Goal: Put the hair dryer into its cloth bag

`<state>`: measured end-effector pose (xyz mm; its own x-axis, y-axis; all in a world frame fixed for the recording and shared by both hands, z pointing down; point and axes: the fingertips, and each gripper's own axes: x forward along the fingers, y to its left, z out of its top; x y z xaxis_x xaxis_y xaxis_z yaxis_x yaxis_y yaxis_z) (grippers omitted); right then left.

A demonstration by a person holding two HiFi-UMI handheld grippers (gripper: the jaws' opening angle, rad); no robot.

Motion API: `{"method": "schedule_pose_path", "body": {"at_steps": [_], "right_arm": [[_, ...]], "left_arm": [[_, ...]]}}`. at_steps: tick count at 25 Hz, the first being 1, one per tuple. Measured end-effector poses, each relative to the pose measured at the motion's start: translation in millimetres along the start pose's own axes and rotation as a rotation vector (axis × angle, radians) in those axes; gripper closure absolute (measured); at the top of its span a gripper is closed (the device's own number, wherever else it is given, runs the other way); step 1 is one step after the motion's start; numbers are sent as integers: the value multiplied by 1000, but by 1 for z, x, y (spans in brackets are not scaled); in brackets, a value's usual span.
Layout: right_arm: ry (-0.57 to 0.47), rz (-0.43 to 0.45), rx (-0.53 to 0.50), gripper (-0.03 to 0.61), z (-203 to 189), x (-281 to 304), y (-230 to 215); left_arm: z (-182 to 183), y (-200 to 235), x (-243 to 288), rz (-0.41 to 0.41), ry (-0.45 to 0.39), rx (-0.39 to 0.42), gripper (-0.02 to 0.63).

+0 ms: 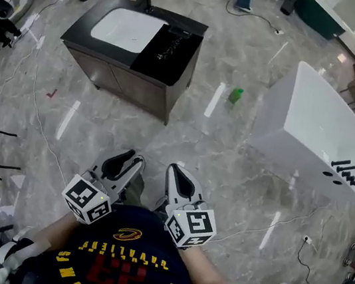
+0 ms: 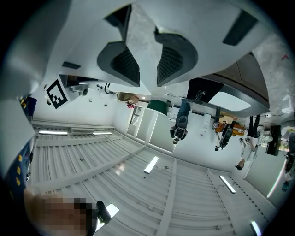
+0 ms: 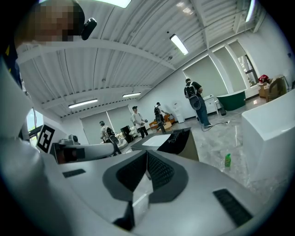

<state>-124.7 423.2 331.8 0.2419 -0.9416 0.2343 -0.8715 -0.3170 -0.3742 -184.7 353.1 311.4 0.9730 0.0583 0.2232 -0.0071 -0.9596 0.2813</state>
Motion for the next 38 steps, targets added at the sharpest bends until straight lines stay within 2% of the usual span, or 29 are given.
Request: {"method": "schedule_pose_path", "body": {"at_steps": [3, 4, 5, 6, 8, 14, 18, 25, 29, 34, 38], "right_arm": [[-11, -54, 6, 569, 12, 25, -13], [-13, -69, 5, 569, 16, 35, -15], [-14, -81, 3, 569, 20, 45, -16], [-14, -91, 0, 569, 24, 57, -17], [-13, -107, -8, 569, 32, 80, -17], [17, -156, -15, 569, 44, 140, -14], [44, -180, -4, 569, 44, 168, -14], [75, -196, -6, 569, 50, 203, -21], [77, -194, 22, 569, 54, 218, -40], [73, -128, 27, 569, 71, 255, -63], [68, -82, 19, 569, 98, 279, -100]], "left_arm": [[15, 23, 20, -49, -6, 5, 493], [22, 32, 25, -67, -16, 13, 533], [31, 41, 30, -83, -28, 27, 601], [40, 50, 34, -97, -37, 45, 611], [55, 71, 44, -114, -45, 69, 611], [71, 129, 62, -179, -36, 13, 611], [73, 161, 64, -194, -33, -14, 611], [77, 202, 84, -180, -31, -62, 611], [86, 219, 101, -140, -52, -65, 611], [99, 251, 124, -47, -62, -73, 611], [105, 270, 168, -6, -60, -121, 611]]}}
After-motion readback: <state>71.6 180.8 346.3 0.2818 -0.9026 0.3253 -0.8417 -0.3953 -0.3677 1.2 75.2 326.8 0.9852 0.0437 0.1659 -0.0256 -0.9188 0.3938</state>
